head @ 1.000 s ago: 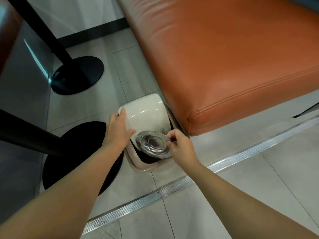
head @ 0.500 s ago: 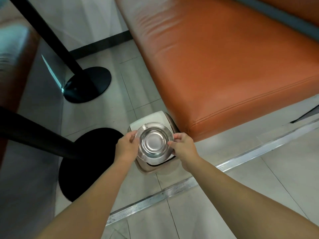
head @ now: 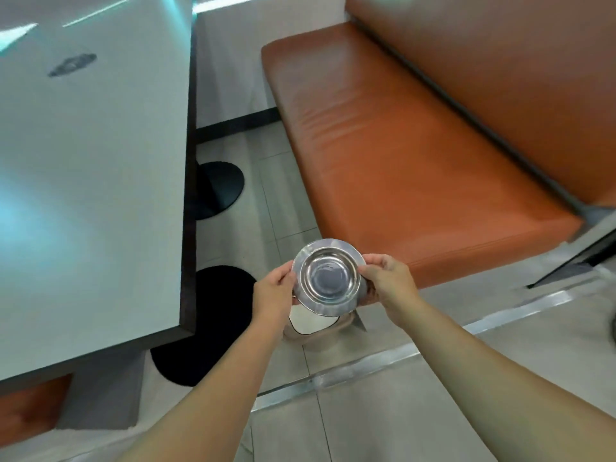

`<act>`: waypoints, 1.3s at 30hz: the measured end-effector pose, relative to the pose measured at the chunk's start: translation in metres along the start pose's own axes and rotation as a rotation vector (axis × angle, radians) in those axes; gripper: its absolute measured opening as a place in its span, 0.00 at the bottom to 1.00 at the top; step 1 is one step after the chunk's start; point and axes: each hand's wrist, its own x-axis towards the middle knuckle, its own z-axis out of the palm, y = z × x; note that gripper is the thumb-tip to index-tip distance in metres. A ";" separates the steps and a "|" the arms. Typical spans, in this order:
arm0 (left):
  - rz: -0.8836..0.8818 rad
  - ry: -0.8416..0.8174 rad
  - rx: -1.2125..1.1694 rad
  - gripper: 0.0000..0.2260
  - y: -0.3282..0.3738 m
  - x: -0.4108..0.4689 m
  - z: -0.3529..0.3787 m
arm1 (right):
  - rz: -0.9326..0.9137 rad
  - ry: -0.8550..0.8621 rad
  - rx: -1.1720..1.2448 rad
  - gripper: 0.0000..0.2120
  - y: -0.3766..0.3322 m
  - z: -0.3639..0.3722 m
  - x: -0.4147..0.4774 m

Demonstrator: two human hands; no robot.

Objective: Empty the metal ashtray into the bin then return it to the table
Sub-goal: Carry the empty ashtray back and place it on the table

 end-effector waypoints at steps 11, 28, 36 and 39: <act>0.081 -0.091 -0.078 0.12 0.110 -0.130 -0.021 | -0.181 0.013 0.013 0.05 -0.100 -0.036 -0.126; 0.187 0.032 -0.366 0.15 0.116 -0.340 -0.245 | -0.255 -0.370 0.102 0.04 -0.106 0.080 -0.369; 0.218 0.120 -0.427 0.14 0.106 -0.331 -0.325 | -0.218 -0.505 0.107 0.05 -0.103 0.153 -0.396; 0.232 0.143 -0.416 0.13 0.117 -0.304 -0.344 | -0.228 -0.530 0.093 0.05 -0.117 0.182 -0.379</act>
